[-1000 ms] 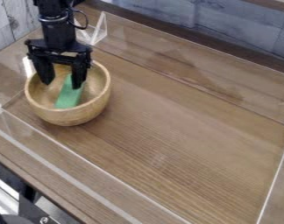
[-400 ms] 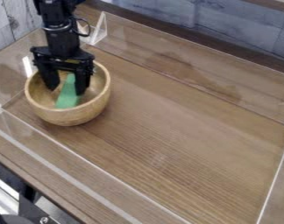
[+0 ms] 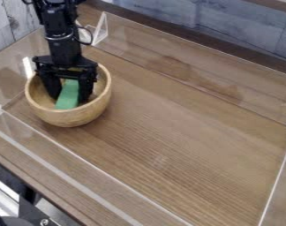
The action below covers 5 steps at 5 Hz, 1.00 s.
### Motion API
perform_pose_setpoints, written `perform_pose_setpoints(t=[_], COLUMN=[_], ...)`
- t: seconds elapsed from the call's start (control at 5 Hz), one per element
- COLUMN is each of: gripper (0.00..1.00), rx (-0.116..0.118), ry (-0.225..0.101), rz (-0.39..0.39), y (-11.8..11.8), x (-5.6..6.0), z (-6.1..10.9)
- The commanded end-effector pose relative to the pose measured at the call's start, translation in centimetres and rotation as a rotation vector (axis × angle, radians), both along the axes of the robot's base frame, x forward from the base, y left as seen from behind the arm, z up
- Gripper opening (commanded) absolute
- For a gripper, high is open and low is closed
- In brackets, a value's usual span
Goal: Move green object from inside the wooden bowl to the table next to it
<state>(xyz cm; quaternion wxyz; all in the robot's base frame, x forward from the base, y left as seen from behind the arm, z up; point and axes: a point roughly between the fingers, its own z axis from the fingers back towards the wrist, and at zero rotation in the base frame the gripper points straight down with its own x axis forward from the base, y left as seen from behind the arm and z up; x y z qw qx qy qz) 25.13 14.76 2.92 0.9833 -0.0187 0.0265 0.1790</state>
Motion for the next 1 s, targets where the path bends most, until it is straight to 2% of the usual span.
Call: perform_pose_setpoints(t=[0.0, 0.6, 0.8], gripper=[1.0, 1.0, 1.0], rx=[0.008, -0.028, -0.053], ry=[-0.032, -0.032, -0.033], rz=[-0.019, -0.148, -0.132], y=[0.7, -0.4, -1.1], x=[0.0, 1.8, 1.7], z=[0.5, -1.1, -1.3])
